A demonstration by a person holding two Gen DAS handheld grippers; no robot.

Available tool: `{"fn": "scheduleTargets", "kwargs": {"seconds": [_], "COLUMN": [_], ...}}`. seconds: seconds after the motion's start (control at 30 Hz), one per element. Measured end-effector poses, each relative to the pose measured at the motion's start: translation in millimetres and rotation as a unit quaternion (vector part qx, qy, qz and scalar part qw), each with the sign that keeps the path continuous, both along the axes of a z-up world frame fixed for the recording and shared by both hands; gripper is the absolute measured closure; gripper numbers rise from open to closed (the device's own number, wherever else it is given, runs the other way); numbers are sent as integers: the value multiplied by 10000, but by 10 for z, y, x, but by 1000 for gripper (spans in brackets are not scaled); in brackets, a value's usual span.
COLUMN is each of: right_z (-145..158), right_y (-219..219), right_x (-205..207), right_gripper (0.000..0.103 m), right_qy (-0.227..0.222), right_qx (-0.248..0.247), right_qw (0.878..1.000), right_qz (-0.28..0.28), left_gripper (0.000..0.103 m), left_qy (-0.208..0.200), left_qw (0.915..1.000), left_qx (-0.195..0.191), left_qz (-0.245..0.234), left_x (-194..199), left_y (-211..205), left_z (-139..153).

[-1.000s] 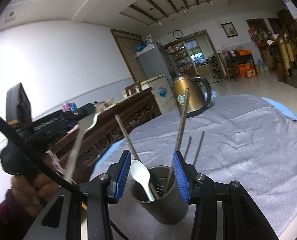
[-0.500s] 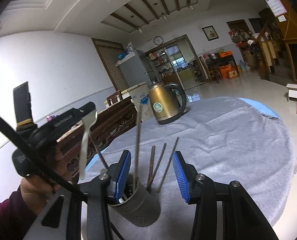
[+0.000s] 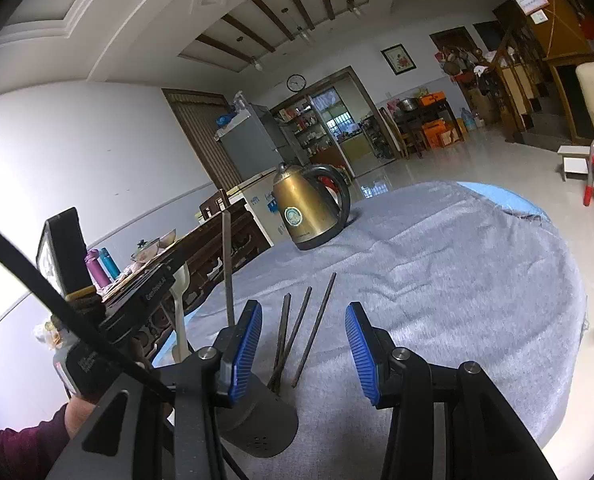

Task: Organize utensils
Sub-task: 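Lift both tools from the cup and move them to the chopsticks on the cloth, then grasp a dark chopstick with the left tool while the right tool grasps another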

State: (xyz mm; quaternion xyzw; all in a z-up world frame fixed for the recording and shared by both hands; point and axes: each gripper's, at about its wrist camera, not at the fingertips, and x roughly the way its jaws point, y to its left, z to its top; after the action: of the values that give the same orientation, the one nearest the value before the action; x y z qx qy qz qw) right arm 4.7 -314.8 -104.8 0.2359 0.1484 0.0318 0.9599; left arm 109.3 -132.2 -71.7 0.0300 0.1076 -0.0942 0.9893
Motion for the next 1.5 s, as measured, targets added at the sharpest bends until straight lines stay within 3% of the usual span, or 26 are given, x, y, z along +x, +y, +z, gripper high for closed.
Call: {"fn": "scheduleTargets", "kwargs": {"seconds": [0.67, 0.9, 0.97, 1.03, 1.07, 1.17, 1.3, 1.37, 1.5], "right_z": [-18, -16, -21, -24, -27, -37, -87, -106, -175], "right_y": [31, 22, 9, -6, -12, -35, -113, -175, -330], "right_x": [0, -19, -26, -31, -28, -7, 103, 220, 567], "right_gripper": [56, 56, 56, 56, 56, 56, 56, 56, 56], "right_qy": [56, 28, 29, 41, 52, 114, 325, 487, 920], "right_qx": [-14, -52, -49, -39, -31, 0, 110, 152, 368], "right_qw": [10000, 10000, 10000, 9999, 9999, 9999, 9993, 9986, 9951], "right_qz": [-4, -39, -63, -85, -98, -126, -162, -163, 12], "left_gripper": [96, 95, 84, 39, 35, 32, 25, 25, 25], "left_qy": [-48, -58, -51, 45, 66, 219, 838, 1341, 2384], "left_qw": [9994, 9979, 9971, 9966, 9963, 9956, 9904, 9847, 9645], "left_qx": [-281, -575, -674, -752, -793, -895, -1094, -1115, -1132], "left_qz": [-220, -305, -350, -332, -318, -194, -94, -39, -23], "left_x": [-166, -264, -292, -279, -264, -156, 177, 417, 905], "left_y": [124, 366, 489, 678, 739, 1082, 1534, 1692, 1870], "left_z": [38, 242, 327, 441, 469, 563, 502, 388, -11]}}
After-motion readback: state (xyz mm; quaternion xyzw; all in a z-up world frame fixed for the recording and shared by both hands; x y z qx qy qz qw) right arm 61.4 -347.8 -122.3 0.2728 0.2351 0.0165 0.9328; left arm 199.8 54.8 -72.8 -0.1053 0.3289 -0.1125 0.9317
